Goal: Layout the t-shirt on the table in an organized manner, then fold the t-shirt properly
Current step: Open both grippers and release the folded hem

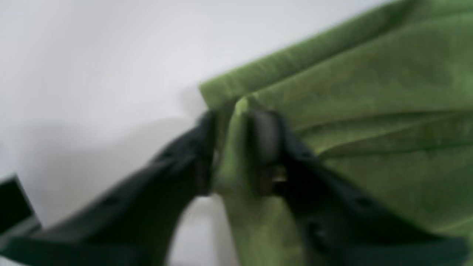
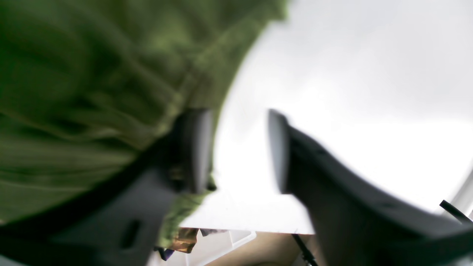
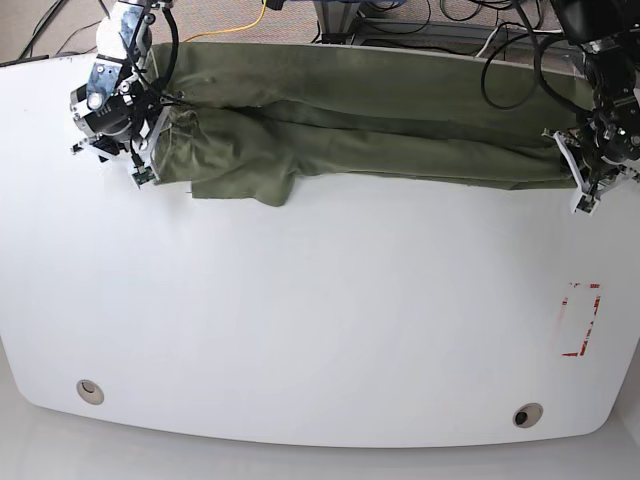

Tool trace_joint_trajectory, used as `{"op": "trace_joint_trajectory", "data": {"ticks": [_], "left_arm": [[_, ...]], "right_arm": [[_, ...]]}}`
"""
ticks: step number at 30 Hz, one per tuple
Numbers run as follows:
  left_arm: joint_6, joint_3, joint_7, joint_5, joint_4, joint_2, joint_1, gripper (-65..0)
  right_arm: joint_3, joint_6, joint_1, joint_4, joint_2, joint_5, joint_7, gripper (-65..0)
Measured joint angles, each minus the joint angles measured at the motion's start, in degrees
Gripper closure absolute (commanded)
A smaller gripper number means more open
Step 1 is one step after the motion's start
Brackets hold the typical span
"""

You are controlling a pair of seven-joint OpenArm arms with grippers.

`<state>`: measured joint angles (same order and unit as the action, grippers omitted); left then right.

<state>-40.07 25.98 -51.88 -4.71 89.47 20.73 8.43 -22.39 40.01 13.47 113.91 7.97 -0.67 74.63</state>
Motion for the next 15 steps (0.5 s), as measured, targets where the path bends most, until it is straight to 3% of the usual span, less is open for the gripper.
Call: {"op": "trace_joint_trajectory", "data": {"ticks": [3, 5, 11, 15], "left_arm": [[0.1, 0.1, -0.3, 0.0, 0.0, 0.1, 1.1, -30.3], [0.1, -0.1, -0.4, 0.0, 0.0, -0.1, 1.5, -31.7], [0.1, -0.2, -0.4, -0.3, 0.1, 0.1, 1.6, -32.4], [0.0, -0.2, -0.4, -0.4, 2.0, 0.9, 1.8, -32.5]], "right_arm": [[0.0, 0.0, 0.5, 0.0, 0.0, 0.7, -0.7, -53.1], [0.1, 0.1, 1.0, 0.1, -0.2, 0.9, -0.9, -56.3], [-1.8, 0.1, 0.9, 0.3, -0.3, 1.2, -0.7, -53.9], [-4.5, 0.0, -1.0, 0.4, -0.3, 6.9, -0.2, -54.1]]}}
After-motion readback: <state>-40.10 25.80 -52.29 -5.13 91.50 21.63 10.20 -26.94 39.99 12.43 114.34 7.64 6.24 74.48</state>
